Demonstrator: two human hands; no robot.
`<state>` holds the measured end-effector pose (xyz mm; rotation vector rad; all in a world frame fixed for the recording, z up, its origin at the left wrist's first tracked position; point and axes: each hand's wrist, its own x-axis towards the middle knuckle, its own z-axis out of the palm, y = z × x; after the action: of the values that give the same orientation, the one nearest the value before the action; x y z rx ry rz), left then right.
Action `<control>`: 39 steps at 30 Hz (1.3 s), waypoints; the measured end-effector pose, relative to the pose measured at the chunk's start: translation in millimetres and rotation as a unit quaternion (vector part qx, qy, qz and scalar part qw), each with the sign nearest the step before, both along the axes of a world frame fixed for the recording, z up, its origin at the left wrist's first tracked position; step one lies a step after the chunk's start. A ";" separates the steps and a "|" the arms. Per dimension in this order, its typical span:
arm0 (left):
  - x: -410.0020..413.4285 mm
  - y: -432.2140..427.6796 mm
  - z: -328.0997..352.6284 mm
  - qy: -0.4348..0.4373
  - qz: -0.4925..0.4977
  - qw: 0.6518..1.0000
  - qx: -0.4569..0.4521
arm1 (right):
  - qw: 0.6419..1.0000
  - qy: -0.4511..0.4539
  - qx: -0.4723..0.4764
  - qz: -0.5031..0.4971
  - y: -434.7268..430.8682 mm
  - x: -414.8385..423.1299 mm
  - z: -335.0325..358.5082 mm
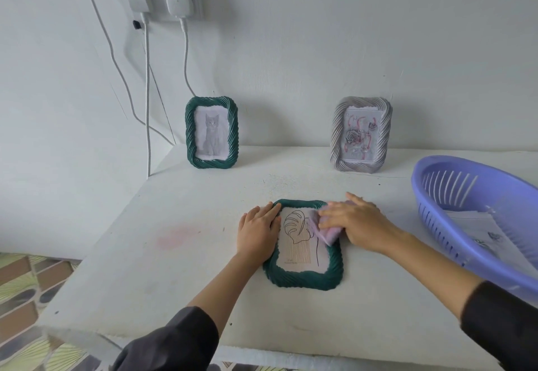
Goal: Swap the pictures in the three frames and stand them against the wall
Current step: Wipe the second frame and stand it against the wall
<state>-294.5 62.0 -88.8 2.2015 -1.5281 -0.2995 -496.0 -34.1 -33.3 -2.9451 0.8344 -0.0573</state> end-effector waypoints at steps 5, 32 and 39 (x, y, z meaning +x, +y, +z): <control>-0.9 -0.5 -0.6 -0.003 0.006 1.000 0.004 | 0.995 -0.095 -0.004 -0.040 -0.8 31.7 -13.3; -55.5 -0.6 85.2 0.263 0.038 0.950 -0.161 | 0.620 -0.512 0.538 -0.252 40.0 37.7 53.6; -53.2 8.7 89.9 0.239 0.042 0.966 -0.087 | 0.451 -0.471 0.744 -0.145 54.1 48.6 35.5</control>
<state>-347.7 70.7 1.1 1.8750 -1.1462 -0.5942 -447.4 20.0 2.2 -0.7474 0.5397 -0.5545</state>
